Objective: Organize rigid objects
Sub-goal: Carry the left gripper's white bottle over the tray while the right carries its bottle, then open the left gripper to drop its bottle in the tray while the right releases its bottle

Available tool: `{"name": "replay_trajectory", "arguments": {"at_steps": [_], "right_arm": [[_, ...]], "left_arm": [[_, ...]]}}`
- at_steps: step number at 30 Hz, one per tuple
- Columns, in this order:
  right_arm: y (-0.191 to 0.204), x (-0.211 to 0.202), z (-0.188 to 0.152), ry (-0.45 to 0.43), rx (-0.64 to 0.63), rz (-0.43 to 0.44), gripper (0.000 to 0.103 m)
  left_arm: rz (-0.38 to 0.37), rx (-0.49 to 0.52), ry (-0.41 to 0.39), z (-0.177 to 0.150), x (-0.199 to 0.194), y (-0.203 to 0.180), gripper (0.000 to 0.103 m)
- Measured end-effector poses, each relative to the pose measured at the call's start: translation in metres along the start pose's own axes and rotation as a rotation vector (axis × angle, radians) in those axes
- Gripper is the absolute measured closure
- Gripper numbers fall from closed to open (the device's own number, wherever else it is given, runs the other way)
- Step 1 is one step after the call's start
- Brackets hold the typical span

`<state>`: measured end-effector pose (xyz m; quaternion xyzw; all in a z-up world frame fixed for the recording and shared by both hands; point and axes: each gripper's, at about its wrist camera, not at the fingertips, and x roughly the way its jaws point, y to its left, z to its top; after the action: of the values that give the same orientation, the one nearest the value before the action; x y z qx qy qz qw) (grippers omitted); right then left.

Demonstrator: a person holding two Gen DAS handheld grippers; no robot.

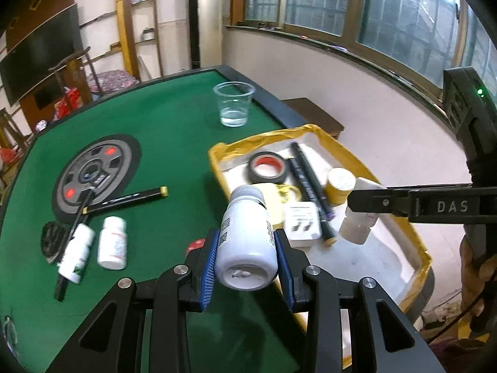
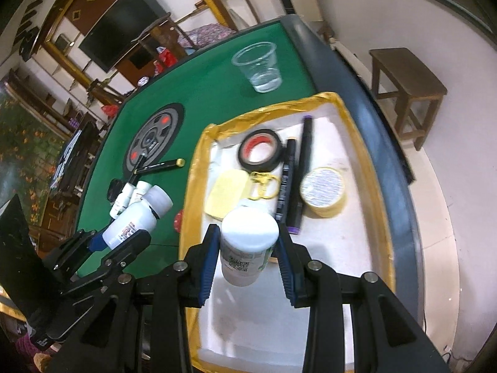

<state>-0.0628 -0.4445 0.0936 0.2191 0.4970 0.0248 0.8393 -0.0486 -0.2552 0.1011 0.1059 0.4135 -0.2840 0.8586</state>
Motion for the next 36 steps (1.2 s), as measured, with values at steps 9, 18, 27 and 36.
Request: {"name": "replay_trajectory", "arguments": {"at_steps": [9,18,27,36], "right_arm": [[-0.033,0.001,-0.012,0.053,0.054,-0.073,0.068],[-0.046,0.012,-0.018,0.108,0.073,-0.073,0.068],[-0.041,0.028,-0.009,0.128,0.057,-0.064,0.069],[-0.039,0.038,0.000,0.130,0.053,-0.067,0.069]], "left_arm": [[-0.078,0.102,0.027,-0.002,0.014,-0.047,0.067],[-0.123,0.138,0.101,-0.012,0.031,-0.068,0.067],[-0.124,0.165,0.133,-0.016,0.038,-0.070,0.067],[-0.139,0.215,0.153,-0.018,0.045,-0.078,0.067]]}}
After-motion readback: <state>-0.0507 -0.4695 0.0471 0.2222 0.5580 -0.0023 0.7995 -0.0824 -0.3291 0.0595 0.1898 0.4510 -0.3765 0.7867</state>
